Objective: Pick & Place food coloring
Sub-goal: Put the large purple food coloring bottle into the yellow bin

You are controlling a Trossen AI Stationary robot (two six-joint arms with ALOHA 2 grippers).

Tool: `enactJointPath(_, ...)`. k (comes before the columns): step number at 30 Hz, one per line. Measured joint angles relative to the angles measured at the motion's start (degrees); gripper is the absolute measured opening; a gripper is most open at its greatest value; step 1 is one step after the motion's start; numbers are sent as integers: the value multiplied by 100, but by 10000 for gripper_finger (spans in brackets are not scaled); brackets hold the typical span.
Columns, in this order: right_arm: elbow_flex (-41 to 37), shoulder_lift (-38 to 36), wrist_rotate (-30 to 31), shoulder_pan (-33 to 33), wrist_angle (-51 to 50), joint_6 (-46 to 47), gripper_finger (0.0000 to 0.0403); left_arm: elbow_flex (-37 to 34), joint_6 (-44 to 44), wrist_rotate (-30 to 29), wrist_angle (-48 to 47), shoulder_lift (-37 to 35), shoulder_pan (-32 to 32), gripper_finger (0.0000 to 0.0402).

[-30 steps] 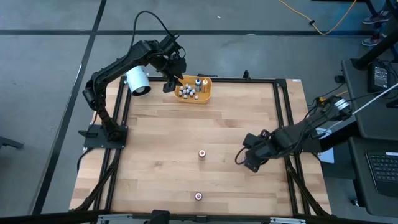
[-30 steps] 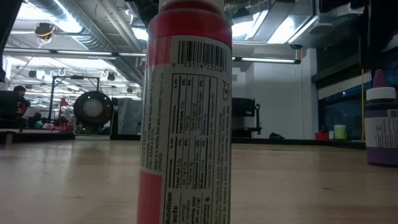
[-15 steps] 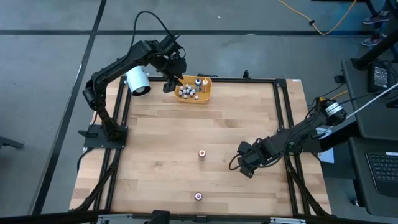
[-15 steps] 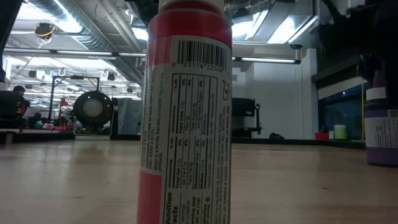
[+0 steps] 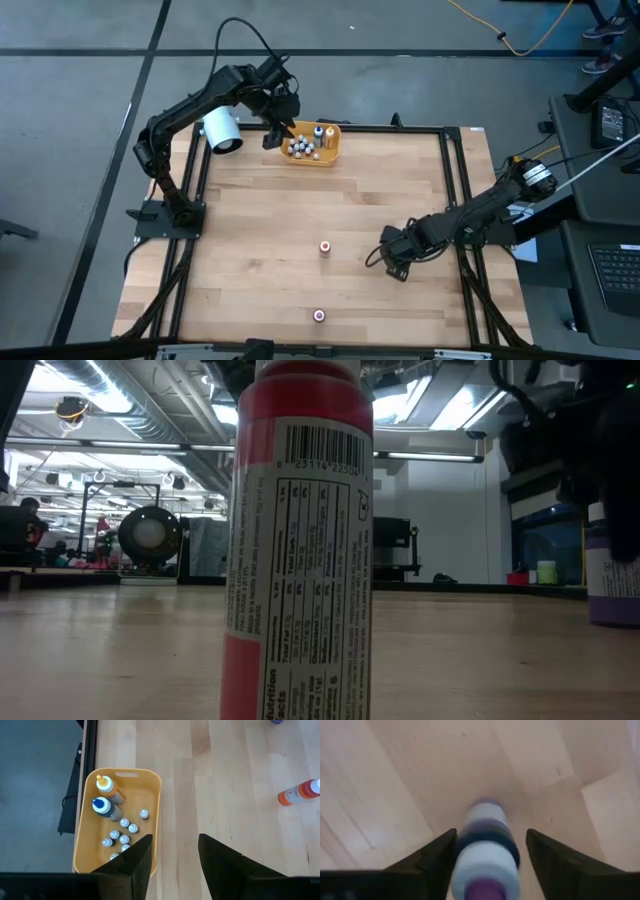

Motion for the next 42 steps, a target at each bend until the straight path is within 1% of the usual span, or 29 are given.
enactJointPath(4,-129,-3,-106,-83,445,-120,184,0,-34,2,0,0,-2,154)
enactJointPath(7,-161,-17,-240,-126,531,-126,147,0,-34,0,1,0,0,153)
enactJointPath(14,-200,-195,-326,-155,414,-113,144,0,-33,0,0,0,-1,151)
enactJointPath(19,-196,-687,-335,-404,112,-133,154,0,-51,-16,20,2,-2,146)
enactJointPath(22,-60,-1061,-326,-691,-171,-306,146,0,-71,-20,20,2,0,143)
enactJointPath(25,255,-1307,-293,-1107,-522,-786,144,-2,-78,-20,24,2,-2,143)
enactJointPath(28,661,-1368,-147,-1591,-820,-1401,144,-2,-84,-21,82,2,-1,143)
enactJointPath(35,1559,-1194,-91,-2962,-820,-3273,152,-2,-240,-49,306,4,0,143)
enactJointPath(38,1815,-1045,-221,-3543,-804,-4018,144,-2,-316,-86,302,4,0,143)
enactJointPath(40,1928,-884,-418,-3917,-800,-4514,144,-2,-377,-127,304,4,2,143)
enactJointPath(42,2027,-691,-652,-4248,-802,-5022,145,-2,-480,-329,316,4,2,143)
